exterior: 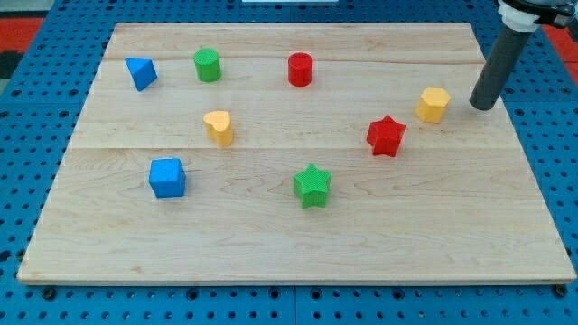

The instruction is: Place the red star towards the bottom right side of the yellow hexagon

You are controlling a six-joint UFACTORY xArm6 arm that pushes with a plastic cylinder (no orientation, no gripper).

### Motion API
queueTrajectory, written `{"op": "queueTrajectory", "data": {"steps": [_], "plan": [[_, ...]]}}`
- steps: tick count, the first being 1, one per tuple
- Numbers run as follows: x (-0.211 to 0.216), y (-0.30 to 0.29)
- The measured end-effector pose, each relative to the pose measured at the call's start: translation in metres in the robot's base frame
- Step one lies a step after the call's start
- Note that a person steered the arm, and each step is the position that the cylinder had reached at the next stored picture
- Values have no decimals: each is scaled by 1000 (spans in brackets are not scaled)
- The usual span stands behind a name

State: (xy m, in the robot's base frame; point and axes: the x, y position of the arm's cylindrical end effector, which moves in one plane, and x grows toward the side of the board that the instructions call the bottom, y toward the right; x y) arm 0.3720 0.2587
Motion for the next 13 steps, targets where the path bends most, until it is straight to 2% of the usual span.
{"op": "queueTrajectory", "data": {"steps": [7, 8, 9, 11, 12, 13], "plan": [[-3, -4], [-41, -4], [-56, -54], [0, 24], [27, -34], [15, -101]]}}
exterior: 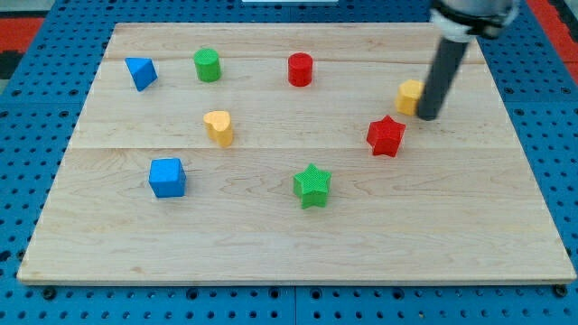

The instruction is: Place the red star towards the bottom right side of the yellow hexagon

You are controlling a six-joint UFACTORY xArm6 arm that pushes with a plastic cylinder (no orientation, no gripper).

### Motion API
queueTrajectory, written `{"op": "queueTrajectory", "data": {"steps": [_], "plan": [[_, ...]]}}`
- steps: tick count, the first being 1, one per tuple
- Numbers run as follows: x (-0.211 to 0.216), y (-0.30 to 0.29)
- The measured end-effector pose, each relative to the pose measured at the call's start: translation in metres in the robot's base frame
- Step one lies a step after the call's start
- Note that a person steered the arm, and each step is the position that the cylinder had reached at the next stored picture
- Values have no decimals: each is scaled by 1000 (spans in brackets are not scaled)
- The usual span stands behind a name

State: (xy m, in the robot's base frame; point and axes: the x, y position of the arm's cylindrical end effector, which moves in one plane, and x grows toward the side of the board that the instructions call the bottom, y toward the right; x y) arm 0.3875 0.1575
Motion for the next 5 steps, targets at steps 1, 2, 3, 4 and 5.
{"op": "queueTrajectory", "data": {"steps": [1, 2, 3, 4, 5], "plan": [[6, -12], [9, -63], [29, -92], [52, -73], [50, -37]]}}
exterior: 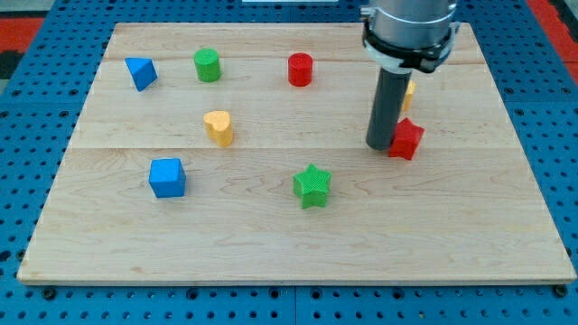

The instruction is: Place the red star towards the bottom right side of the yellow hexagon

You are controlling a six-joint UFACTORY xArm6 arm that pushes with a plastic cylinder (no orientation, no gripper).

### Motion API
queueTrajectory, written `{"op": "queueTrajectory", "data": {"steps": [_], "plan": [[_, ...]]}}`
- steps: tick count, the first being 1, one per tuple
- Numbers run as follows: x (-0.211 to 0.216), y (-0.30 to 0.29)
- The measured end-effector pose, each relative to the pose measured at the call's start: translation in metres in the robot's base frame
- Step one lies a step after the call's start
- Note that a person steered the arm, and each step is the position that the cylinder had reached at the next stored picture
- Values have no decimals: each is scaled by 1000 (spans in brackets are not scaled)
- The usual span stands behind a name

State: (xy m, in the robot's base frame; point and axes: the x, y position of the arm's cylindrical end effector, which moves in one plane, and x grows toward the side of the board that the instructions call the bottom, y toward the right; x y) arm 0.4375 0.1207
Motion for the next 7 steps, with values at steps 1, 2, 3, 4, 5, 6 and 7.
{"op": "queueTrajectory", "data": {"steps": [1, 2, 3, 4, 5, 6, 7], "plan": [[0, -17], [0, -19], [-4, -10], [-30, 19], [-30, 19], [-32, 19], [-32, 19]]}}
